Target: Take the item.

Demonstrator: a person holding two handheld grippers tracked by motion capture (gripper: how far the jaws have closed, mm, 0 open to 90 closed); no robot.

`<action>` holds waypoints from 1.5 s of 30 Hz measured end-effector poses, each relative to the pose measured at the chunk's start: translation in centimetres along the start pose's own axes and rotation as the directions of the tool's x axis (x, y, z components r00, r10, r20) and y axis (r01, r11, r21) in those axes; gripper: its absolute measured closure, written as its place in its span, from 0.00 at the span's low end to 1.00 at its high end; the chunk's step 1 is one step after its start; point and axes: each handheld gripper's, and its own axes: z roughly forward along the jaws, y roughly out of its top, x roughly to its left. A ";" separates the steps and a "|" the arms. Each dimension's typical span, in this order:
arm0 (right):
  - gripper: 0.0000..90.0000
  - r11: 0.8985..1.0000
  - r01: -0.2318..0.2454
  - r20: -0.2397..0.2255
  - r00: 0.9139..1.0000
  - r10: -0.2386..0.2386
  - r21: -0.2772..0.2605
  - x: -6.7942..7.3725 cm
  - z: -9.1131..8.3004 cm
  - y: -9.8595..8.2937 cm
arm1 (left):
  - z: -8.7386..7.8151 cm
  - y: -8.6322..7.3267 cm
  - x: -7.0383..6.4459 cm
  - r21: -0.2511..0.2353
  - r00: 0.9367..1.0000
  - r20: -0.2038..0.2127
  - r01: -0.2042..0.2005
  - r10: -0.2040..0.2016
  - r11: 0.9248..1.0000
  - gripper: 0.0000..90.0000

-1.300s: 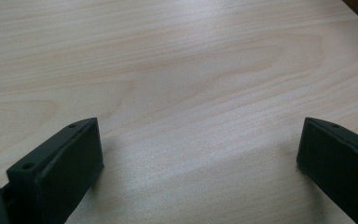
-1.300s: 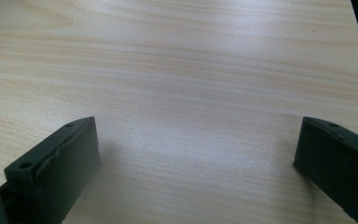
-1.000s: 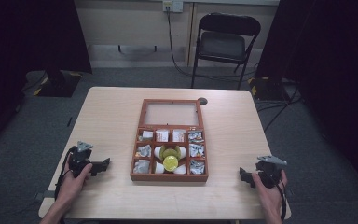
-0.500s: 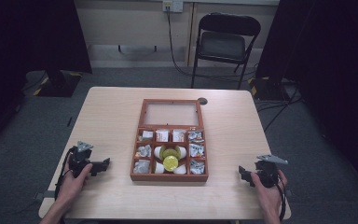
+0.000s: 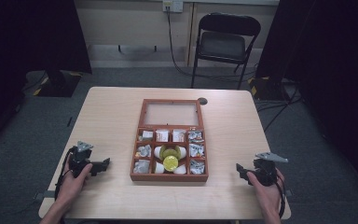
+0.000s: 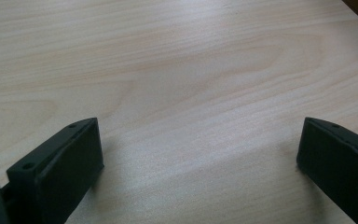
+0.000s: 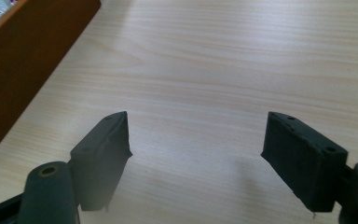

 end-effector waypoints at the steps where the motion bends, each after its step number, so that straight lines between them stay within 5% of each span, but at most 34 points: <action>1: 0.26 1.000 0.000 -0.013 1.000 0.000 -0.008 0.1 -0.1 0.1 | 0.0 0.0 0.0 -0.003 1.000 -0.001 0.004 -0.004 1.000 0.00; 28: 0.35 0.996 0.064 -0.091 0.993 -0.069 -0.062 2.6 -0.3 2.9 | 0.0 0.0 0.0 -0.004 1.000 -0.001 0.005 -0.005 1.000 0.00; 45: 0.38 0.988 0.125 -0.169 0.976 -0.140 -0.092 5.8 0.3 5.1 | 0.0 0.0 0.0 -0.002 1.000 -0.001 0.004 -0.004 1.000 0.00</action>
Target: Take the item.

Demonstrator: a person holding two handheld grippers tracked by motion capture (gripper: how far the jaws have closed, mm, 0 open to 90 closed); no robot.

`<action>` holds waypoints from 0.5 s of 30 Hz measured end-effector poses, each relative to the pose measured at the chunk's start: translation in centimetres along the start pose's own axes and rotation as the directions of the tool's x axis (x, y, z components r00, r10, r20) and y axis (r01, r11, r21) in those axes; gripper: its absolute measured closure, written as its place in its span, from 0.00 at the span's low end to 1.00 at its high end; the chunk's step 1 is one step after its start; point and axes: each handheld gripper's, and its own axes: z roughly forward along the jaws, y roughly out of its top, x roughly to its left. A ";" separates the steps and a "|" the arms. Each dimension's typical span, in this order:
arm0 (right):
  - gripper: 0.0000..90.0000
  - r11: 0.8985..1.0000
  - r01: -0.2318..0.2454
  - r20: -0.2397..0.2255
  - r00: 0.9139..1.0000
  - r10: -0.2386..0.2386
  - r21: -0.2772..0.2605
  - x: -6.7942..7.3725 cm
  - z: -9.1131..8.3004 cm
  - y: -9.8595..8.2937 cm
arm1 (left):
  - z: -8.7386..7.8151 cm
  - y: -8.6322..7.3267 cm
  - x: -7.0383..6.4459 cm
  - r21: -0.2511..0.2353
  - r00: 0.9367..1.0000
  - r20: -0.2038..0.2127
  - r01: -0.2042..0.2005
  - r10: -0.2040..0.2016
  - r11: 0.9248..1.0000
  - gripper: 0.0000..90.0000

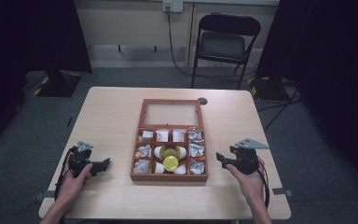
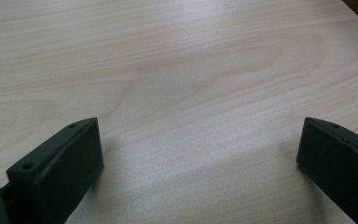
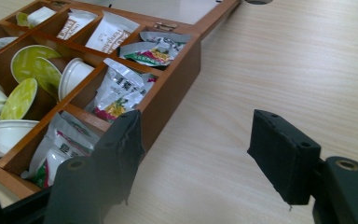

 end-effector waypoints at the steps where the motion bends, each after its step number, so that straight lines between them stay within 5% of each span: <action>1: 0.37 1.000 0.001 -0.012 1.000 -0.001 0.000 0.1 0.0 0.1 | 0.0 0.0 0.0 0.003 1.000 0.001 -0.004 0.004 1.000 0.00; 6: 0.36 1.000 0.012 -0.061 0.998 -0.013 -0.009 1.1 0.6 1.1 | 0.0 0.0 0.0 0.002 1.000 0.001 -0.004 0.004 1.000 0.00; 15: 0.38 0.999 0.053 -0.086 0.995 -0.054 -0.013 2.4 1.4 2.1 | 0.0 0.0 0.0 0.002 1.000 0.001 -0.004 0.004 1.000 0.00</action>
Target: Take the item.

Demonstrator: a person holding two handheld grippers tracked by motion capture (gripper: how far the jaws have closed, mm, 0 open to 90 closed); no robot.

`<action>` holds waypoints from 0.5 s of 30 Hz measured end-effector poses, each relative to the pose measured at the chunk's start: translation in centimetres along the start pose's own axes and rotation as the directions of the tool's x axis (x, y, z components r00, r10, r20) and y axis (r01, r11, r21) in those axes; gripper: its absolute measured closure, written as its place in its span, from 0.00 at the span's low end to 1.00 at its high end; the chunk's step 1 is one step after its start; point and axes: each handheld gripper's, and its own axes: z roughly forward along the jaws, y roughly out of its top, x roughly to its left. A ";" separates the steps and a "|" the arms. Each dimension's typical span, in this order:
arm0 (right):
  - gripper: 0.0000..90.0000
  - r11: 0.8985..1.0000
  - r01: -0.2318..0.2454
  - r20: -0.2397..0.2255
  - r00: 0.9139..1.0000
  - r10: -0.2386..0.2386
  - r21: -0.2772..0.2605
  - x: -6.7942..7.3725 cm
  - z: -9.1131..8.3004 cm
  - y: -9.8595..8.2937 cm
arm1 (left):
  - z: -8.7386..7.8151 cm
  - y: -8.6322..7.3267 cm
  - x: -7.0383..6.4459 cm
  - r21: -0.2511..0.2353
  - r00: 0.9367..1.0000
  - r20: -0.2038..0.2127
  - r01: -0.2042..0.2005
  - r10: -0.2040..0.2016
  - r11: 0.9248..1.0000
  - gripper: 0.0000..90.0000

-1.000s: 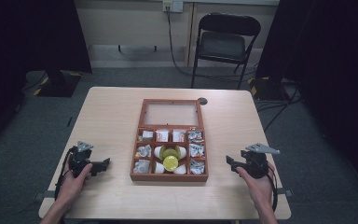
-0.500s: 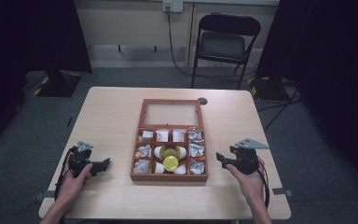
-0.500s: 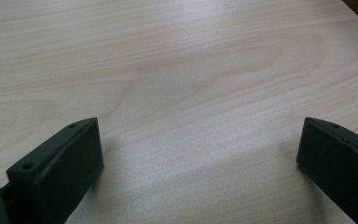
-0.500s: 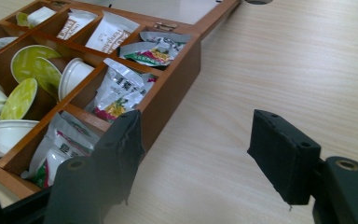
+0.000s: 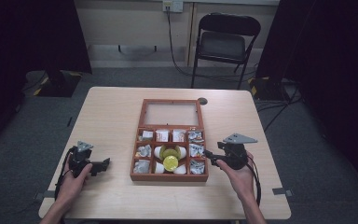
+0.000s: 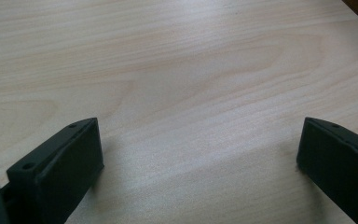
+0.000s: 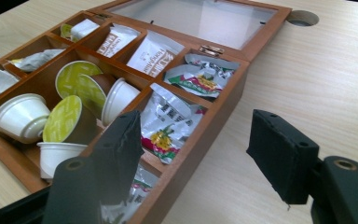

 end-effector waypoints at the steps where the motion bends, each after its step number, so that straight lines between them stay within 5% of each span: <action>1: 0.38 1.000 0.003 -0.004 1.000 -0.003 0.000 0.1 0.0 0.1 | 0.0 0.0 0.0 0.000 1.000 0.000 0.000 0.000 1.000 0.00; 15: 0.40 0.999 0.045 -0.057 0.997 -0.044 0.003 1.8 1.2 1.3 | 0.0 0.0 0.0 0.000 1.000 0.000 0.000 0.000 1.000 0.00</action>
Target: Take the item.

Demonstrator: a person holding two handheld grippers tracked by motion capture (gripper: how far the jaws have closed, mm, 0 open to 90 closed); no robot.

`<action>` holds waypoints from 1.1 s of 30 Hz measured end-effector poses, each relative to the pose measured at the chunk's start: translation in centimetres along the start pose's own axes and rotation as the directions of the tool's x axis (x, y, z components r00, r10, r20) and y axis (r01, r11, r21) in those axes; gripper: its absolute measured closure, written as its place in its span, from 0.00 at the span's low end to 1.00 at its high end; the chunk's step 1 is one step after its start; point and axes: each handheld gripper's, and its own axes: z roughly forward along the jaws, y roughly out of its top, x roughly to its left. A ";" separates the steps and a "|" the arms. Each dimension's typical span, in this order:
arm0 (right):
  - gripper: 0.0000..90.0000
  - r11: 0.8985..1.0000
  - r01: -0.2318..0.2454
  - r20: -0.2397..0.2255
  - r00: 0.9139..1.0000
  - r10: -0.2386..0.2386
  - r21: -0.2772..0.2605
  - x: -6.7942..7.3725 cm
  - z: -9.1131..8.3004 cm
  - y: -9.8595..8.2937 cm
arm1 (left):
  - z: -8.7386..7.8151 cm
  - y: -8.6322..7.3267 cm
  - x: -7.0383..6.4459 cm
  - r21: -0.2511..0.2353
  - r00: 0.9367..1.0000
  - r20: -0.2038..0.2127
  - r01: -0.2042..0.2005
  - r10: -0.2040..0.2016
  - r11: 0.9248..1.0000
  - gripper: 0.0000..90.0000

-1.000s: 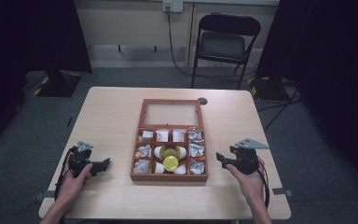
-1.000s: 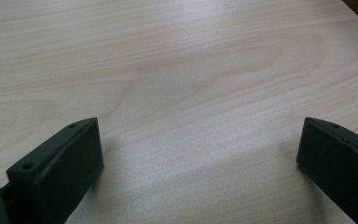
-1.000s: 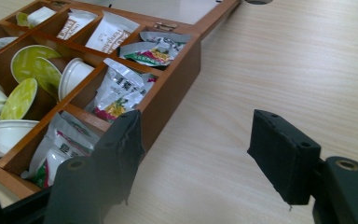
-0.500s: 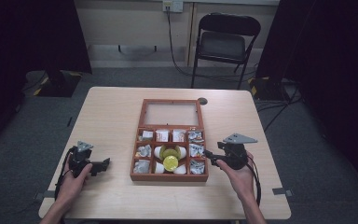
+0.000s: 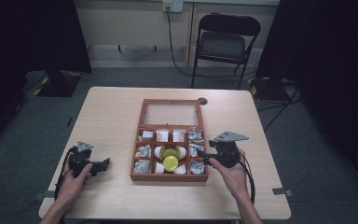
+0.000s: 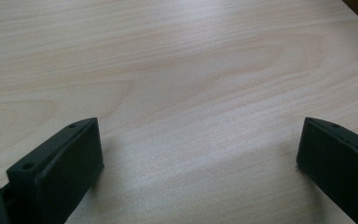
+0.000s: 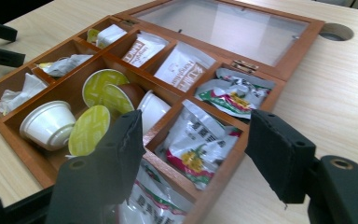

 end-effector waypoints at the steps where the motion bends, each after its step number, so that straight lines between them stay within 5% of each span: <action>1: 0.40 1.000 0.000 0.000 1.000 0.000 0.000 0.0 0.0 0.0 | 0.0 0.0 0.0 0.000 1.000 0.000 0.001 -0.001 1.000 0.00; 17: 0.49 0.998 0.067 -0.072 0.995 -0.066 0.011 2.2 2.0 1.1 | 0.0 0.0 0.0 0.000 1.000 0.000 0.000 0.000 1.000 0.00; 22: 0.54 0.999 0.047 -0.155 0.987 -0.046 -0.001 3.1 2.8 1.3 | 0.0 0.0 0.0 0.000 1.000 -0.001 0.000 0.000 1.000 0.00; 33: 0.57 0.988 0.140 -0.160 0.979 -0.130 0.056 5.1 4.8 1.1 | 0.0 0.0 0.0 0.000 1.000 0.000 0.000 0.000 1.000 0.00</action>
